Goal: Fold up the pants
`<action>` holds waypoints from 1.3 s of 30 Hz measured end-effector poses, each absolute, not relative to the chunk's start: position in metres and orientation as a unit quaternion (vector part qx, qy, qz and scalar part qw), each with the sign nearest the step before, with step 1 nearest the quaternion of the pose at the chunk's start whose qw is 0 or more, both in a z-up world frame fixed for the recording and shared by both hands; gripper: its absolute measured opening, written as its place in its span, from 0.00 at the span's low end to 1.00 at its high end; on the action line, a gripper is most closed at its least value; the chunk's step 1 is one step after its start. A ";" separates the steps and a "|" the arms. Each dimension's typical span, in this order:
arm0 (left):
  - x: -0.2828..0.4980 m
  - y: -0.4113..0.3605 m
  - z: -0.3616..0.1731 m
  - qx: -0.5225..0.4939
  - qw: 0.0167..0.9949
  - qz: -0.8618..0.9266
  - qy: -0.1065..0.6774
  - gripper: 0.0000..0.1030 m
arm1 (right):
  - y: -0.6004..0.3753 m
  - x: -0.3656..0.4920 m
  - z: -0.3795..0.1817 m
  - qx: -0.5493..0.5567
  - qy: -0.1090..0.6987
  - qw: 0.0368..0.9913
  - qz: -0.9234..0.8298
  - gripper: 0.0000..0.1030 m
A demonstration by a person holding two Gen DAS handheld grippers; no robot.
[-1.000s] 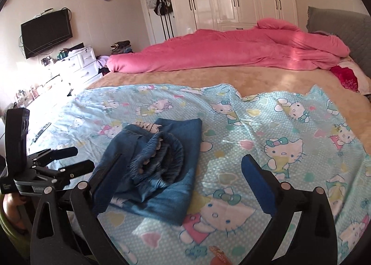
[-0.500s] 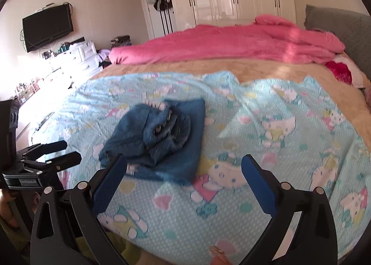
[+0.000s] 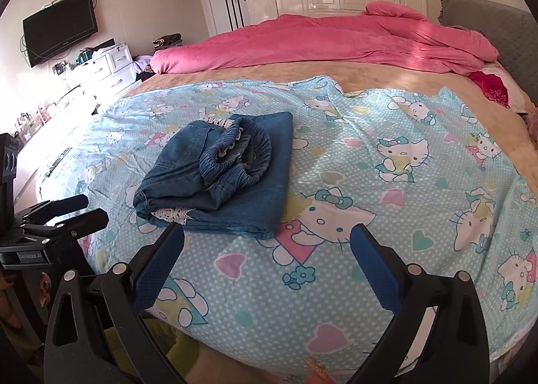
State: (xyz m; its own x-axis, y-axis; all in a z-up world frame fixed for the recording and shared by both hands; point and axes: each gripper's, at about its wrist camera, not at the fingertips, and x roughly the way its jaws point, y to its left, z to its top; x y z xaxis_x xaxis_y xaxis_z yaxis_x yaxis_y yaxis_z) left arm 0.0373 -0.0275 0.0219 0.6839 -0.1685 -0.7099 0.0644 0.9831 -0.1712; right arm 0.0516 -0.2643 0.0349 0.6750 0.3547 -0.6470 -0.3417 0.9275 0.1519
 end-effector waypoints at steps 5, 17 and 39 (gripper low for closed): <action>0.036 -0.029 0.020 -0.064 0.914 -0.061 0.395 0.91 | -0.264 0.052 0.034 0.007 0.361 0.913 0.192 0.96; 0.036 -0.031 0.020 -0.055 0.914 -0.054 0.398 0.91 | -0.265 0.052 0.035 0.005 0.359 0.914 0.192 0.96; 0.034 -0.032 0.021 -0.053 0.913 -0.050 0.402 0.91 | -0.269 0.054 0.037 -0.001 0.360 0.914 0.187 0.96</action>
State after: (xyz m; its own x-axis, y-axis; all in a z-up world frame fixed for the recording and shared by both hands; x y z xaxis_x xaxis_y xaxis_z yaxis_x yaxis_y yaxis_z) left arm 0.0337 -0.0324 0.0206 0.6724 -0.1338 -0.7280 0.0487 0.9894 -0.1368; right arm 0.0540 -0.2687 0.0366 0.6706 0.3411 -0.6588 -0.3426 0.9301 0.1327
